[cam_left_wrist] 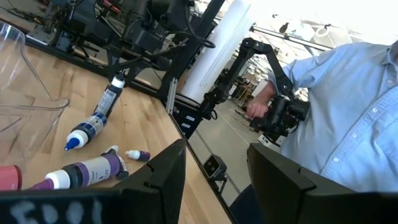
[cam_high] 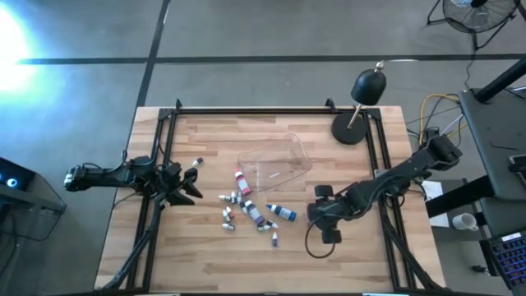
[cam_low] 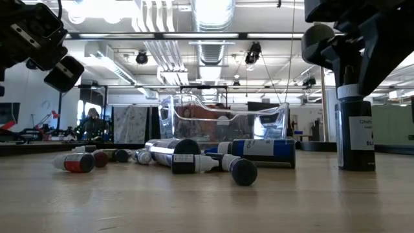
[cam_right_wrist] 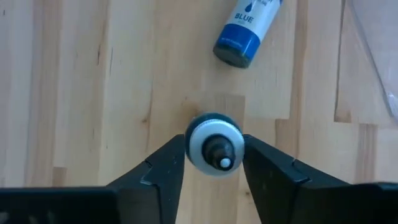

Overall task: Pick & Place food coloring
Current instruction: Put the big black food coloring bottle into the transparent bin

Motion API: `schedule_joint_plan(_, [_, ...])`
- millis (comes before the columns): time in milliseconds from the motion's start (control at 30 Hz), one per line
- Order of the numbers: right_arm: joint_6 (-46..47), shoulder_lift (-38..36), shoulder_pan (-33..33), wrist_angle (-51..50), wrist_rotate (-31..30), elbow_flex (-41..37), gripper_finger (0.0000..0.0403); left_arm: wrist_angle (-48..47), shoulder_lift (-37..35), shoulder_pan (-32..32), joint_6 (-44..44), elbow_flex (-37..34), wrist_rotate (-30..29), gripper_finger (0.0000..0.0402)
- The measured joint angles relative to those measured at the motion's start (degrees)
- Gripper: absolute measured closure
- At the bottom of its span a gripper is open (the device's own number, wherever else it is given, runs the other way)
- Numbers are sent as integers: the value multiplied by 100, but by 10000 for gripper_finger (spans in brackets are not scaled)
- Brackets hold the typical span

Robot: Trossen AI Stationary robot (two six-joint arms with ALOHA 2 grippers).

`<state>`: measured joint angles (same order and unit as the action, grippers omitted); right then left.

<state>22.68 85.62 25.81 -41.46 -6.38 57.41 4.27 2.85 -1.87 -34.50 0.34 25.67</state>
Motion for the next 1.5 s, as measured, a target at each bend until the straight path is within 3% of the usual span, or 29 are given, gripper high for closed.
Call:
schedule_joint_plan(200, [4,-17,-137,-44,-146,192,303,0,0,1,-1,0,0,255])
schedule_joint_plan(467, [-27,-114,-916,-1231,-1031,1277,303,0,0,1,0,0,0,255])
schedule_joint_plan(700, [-441,-276,-1997,-1234,-1495,2419,302,0,-1,2,-1,0,0,255])
schedule_joint_plan(967, [-517,443,-3140,-1049,-849,2017,301,0,-2,1,0,0,0,255])
schedule_joint_plan(1333, [-577,819,-3172,-628,-397,1285,298,0,-1,1,0,0,2,255])
schedule_joint_plan(1500, [-577,669,-3170,-603,-386,1092,270,0,-2,1,0,0,0,255])
